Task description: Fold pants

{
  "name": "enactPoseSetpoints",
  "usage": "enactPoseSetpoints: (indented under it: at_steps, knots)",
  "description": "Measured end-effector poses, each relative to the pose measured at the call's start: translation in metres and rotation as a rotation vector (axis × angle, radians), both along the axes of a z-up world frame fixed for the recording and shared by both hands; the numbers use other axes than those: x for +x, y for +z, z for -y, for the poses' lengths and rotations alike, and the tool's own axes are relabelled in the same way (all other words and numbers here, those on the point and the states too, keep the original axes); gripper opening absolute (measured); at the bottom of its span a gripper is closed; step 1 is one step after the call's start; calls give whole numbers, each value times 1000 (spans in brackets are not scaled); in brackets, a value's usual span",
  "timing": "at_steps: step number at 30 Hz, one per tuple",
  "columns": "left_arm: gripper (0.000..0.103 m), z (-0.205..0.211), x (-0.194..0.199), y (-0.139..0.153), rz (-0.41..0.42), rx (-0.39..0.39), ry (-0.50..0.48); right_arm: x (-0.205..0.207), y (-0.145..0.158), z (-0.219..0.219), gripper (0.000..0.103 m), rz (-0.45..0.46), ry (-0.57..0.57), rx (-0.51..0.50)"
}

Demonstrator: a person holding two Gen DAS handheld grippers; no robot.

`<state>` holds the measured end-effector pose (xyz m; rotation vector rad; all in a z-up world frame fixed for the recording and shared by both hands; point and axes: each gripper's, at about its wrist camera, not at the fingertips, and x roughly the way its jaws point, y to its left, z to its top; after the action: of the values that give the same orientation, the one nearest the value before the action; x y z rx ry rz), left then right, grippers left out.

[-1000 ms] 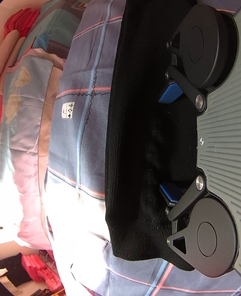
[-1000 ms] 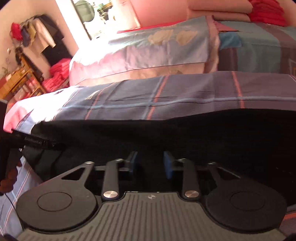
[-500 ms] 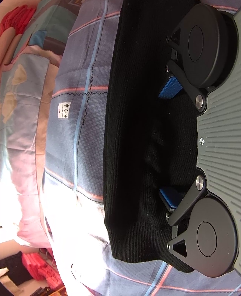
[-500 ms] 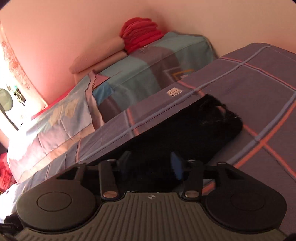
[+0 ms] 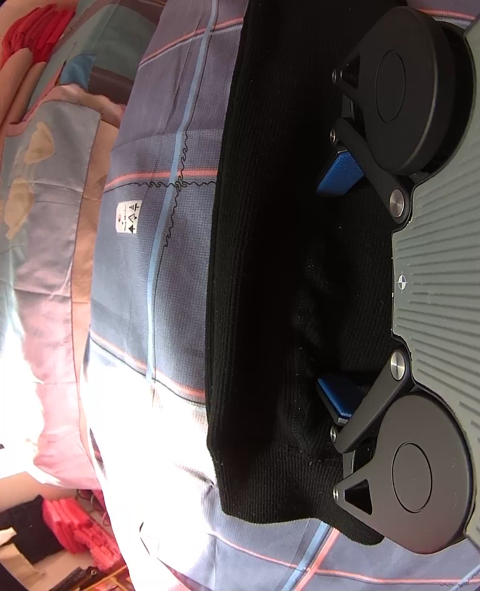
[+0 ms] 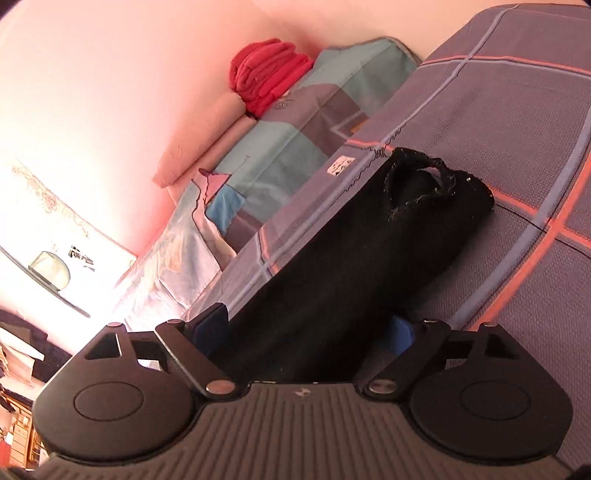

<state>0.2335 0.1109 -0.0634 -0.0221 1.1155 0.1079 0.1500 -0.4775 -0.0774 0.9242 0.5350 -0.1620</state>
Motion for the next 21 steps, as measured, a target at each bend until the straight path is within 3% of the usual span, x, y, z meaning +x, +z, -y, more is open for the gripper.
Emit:
enactPoseSetpoints:
  at_steps: [3,6,8,9,10,11,14,17,19,21]
  knots:
    - [103,0,-2,-1,9,0,4,2,-7,-9,84,29,87,118]
    - [103,1,-3,-1,16,3,6,4,-8,-25,79,33,177,18]
    - [103,1,-3,-1,15,6,9,11,-10,-18,71,27,148,28]
    - [103,2,-3,-1,14,7,11,16,-12,-11,40,-26,94,34]
    - [103,2,-2,-1,13,9,14,19,-14,-3,17,-65,73,63]
    - [103,3,-2,-1,12,13,16,20,-12,2,17,-65,72,88]
    - [103,5,-2,0,7,22,21,8,16,10,16,-39,41,-80]
    - [103,9,-1,-2,7,33,6,7,-6,31,17,-119,-25,6]
    - [103,12,-2,-1,7,47,12,10,-1,21,21,-105,-5,-58]
    - [103,11,-2,-1,5,47,16,9,1,15,29,-102,-4,-43]
